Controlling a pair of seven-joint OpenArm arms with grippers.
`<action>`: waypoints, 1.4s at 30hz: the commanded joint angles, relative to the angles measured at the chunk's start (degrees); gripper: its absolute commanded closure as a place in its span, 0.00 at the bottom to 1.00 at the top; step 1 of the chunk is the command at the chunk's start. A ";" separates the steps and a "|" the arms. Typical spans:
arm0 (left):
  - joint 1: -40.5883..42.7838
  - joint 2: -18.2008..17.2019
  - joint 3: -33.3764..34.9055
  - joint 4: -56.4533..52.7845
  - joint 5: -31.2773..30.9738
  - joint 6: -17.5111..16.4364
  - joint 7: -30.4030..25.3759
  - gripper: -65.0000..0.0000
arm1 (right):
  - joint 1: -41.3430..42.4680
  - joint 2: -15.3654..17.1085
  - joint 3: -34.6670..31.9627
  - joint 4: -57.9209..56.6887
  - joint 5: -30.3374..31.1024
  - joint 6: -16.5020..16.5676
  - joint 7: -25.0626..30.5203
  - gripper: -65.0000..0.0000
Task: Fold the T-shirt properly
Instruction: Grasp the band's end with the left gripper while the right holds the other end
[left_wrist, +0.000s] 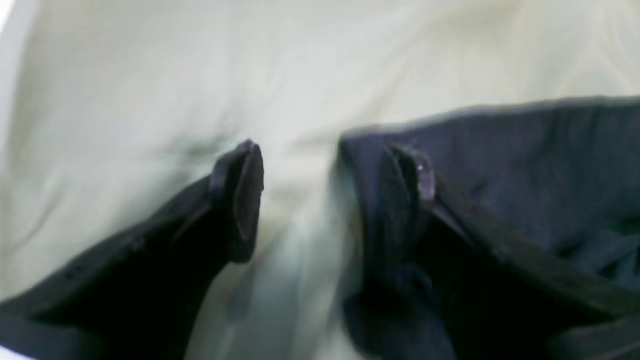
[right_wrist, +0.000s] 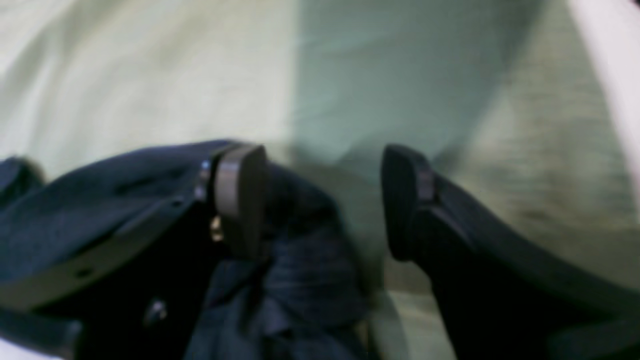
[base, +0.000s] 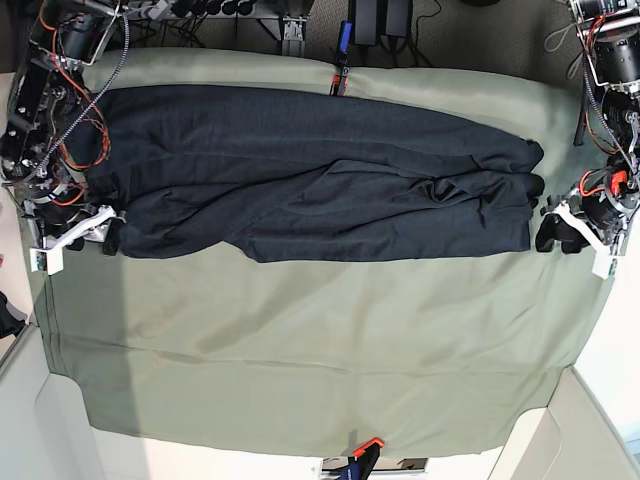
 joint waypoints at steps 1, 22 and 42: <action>-2.25 -1.36 0.70 -0.72 -0.68 -0.24 -1.49 0.39 | 0.59 0.63 -0.59 0.79 0.57 0.44 1.22 0.44; -6.64 -1.68 7.08 -8.66 0.44 -5.04 1.46 0.90 | 0.50 0.48 -2.67 0.72 -2.05 2.27 -0.02 1.00; 9.75 -5.64 -7.69 10.05 -6.58 -5.04 4.20 0.91 | -13.79 3.17 1.53 15.10 1.95 3.21 -0.72 1.00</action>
